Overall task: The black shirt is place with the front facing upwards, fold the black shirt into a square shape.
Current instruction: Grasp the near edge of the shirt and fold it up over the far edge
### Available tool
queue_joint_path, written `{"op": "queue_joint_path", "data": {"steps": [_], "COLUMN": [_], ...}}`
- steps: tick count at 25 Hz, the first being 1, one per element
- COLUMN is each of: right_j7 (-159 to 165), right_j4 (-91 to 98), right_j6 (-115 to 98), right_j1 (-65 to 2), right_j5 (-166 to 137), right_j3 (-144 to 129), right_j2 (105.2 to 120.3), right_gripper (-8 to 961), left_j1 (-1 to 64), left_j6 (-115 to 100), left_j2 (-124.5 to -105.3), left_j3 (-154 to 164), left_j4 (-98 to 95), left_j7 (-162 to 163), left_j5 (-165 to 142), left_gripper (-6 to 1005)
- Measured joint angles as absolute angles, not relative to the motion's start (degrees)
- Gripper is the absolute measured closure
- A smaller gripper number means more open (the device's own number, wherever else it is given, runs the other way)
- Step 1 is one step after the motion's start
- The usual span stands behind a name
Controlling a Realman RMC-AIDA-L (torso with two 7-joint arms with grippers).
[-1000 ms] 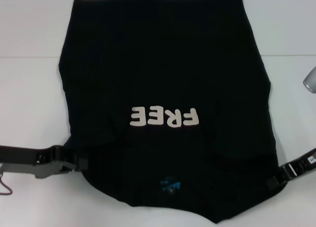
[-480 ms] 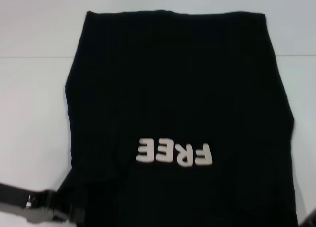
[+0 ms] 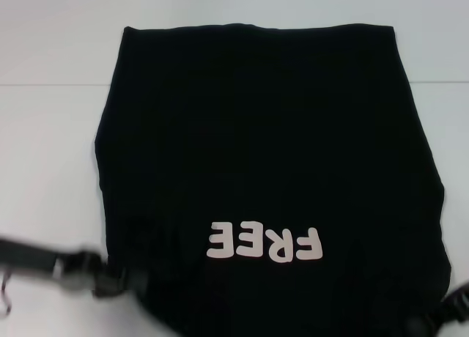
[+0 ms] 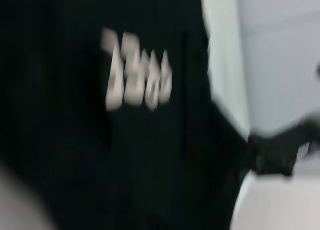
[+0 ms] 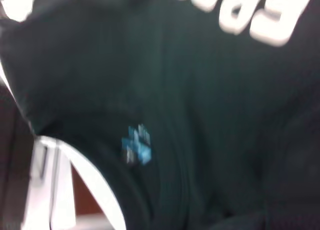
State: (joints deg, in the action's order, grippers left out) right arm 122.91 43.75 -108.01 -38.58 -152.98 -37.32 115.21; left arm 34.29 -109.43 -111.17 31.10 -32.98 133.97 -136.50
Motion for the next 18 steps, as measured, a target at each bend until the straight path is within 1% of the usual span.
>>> {"op": "queue_joint_path", "data": {"steps": [2,5,7,9,12,14,18], "right_j7": [123.3,124.3,124.5,124.3,122.9,120.7,115.9], "right_j4": [43.3,41.1,39.0,37.1,34.2,32.5,31.0], "right_j6": [-107.1,-104.0,-100.8,-97.0,-90.2,-86.0,-77.7], "right_j1": [-38.6,-38.3,-37.6,-36.7,-35.7,-35.5,-35.5], "right_j5": [-150.6,-145.9,-141.4,-136.8,-130.1,-126.2,-119.6], "right_j3": [-33.1,-26.3,-22.8,-21.3,-20.9,-20.9,-20.9], "right_j2": [114.11,111.85,110.61,110.1,110.45,111.35,113.86], "right_gripper": [896,896,897,897,897,897,897], "left_j1": [35.5,36.8,36.9,36.8,36.3,36.1,36.9], "left_j6": [-106.7,-100.8,-96.1,-91.7,-86.2,-82.0,-76.0], "left_j2": [-110.93,-110.72,-110.85,-111.32,-112.33,-113.34,-115.57], "left_j3": [26.4,20.2,17.4,15.9,15.5,15.5,15.8], "left_j4": [-32.9,-32.5,-32.5,-32.0,-30.0,-28.1,-26.6], "left_j7": [134.2,134.3,133.8,132.5,129.7,126.7,121.1], "left_j5": [-135.8,-133.7,-130.6,-126.5,-120.3,-116.5,-113.5], "left_gripper": [973,972,971,970,969,968,966]}}
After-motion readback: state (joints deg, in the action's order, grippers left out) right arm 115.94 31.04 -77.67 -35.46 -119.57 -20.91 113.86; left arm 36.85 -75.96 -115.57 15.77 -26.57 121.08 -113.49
